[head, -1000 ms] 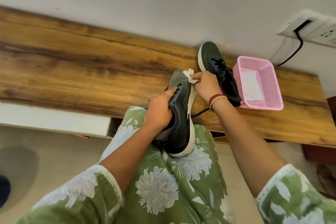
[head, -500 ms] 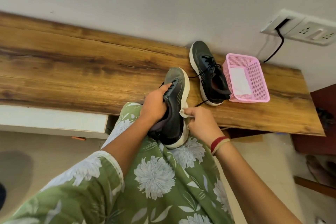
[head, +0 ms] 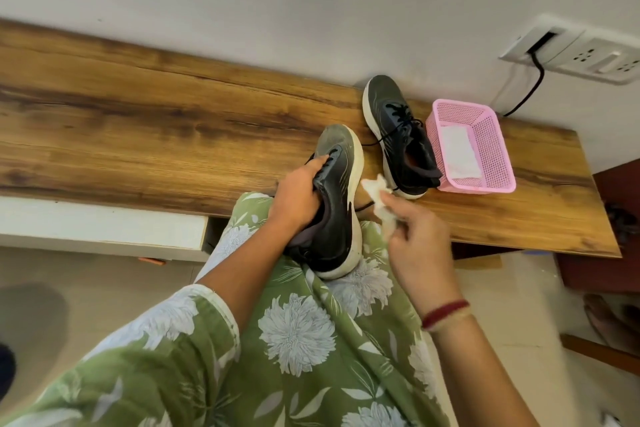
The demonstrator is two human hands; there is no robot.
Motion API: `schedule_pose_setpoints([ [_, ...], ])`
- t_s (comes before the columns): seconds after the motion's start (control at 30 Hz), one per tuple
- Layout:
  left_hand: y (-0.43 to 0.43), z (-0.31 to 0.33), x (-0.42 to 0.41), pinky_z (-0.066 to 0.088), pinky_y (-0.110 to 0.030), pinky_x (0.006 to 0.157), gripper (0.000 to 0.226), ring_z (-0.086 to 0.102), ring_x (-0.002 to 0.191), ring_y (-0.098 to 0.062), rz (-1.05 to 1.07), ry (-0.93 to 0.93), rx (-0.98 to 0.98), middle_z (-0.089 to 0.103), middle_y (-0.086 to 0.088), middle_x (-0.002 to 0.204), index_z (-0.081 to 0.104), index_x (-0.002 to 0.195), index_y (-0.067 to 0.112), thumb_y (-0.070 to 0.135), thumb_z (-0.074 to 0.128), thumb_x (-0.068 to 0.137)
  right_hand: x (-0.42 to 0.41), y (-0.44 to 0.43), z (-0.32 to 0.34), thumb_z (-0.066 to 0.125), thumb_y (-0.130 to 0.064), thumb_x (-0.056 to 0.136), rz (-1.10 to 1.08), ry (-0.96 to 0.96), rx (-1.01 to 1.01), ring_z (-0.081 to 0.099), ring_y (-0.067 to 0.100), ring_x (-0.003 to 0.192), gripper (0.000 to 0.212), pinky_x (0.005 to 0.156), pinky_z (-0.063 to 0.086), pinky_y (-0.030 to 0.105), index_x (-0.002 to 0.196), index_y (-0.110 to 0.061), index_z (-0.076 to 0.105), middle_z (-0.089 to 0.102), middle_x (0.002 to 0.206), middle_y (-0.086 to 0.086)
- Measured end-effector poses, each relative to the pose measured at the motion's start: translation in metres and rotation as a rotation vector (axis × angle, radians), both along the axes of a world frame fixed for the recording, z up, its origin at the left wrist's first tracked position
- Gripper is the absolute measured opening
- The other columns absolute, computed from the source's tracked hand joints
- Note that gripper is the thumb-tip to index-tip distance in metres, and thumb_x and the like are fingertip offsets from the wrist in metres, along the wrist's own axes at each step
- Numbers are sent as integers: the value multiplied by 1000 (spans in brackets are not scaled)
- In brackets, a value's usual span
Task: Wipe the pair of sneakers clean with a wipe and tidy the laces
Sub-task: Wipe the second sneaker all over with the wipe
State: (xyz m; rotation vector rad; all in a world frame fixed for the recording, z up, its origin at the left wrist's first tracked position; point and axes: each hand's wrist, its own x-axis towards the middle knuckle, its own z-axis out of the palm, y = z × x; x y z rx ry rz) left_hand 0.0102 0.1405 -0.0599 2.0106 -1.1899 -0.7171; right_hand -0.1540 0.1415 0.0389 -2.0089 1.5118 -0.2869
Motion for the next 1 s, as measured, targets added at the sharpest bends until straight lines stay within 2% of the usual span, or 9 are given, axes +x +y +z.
schedule_pose_setpoints([
  [0.2,1,-6,3,46,-33,90,52,60,108,-30,-1,5,-5,64,-12,121,46,139,22,5,50,90,8,58,-27,45,-1,92,113,170,67,34,7,133,53,109,16,16,140,-21,38,36,146,-9],
  [0.27,-1,-4,0,43,-31,88,52,60,108,-30,-2,6,0,63,-12,121,46,139,21,4,50,90,-4,58,-15,48,-4,93,126,112,157,49,2,113,47,104,33,19,135,-25,45,44,140,-10],
  [0.33,0,0,-2,41,-28,86,51,59,108,-30,3,5,-7,64,-13,121,46,138,20,4,50,90,-12,47,-7,48,-3,92,77,17,226,48,-6,80,43,78,46,11,127,-27,54,56,123,-11],
  [0.53,2,1,-1,39,-24,84,50,59,110,-29,-3,-10,-1,63,-12,122,46,139,19,4,49,91,-4,61,-24,50,-5,92,71,58,158,40,3,127,45,104,19,10,134,-19,47,43,141,-8],
  [0.7,1,-2,1,38,-24,86,51,58,111,-30,5,-26,-15,63,-12,123,46,138,18,3,49,90,-22,53,-26,47,8,86,-111,-186,147,60,9,101,51,93,50,28,120,-29,56,56,119,-16],
  [0.77,2,-1,1,39,-25,86,51,58,111,-30,-3,-16,-6,62,-12,124,46,139,18,3,49,90,-19,51,-27,46,5,88,-27,-67,14,49,9,121,51,108,33,25,131,-23,49,48,129,-14],
  [0.87,2,-1,4,37,-18,84,50,59,111,-28,-12,18,-18,62,-13,124,47,138,16,0,49,90,-6,68,-29,42,-4,94,198,152,-6,31,6,135,53,106,10,14,143,-22,31,30,148,-9],
  [0.93,2,0,6,35,-15,86,48,58,113,-26,-35,53,-47,61,-12,126,49,136,14,-1,50,90,-5,75,-24,44,-1,93,100,17,133,46,5,122,49,108,24,18,135,-26,45,42,142,-8],
  [1.0,1,4,7,35,-11,89,46,57,114,-22,-57,103,-94,60,-9,127,52,134,15,1,51,90,-8,67,-4,44,7,90,-225,-474,490,64,9,86,42,80,54,27,111,-24,64,63,121,2],
])
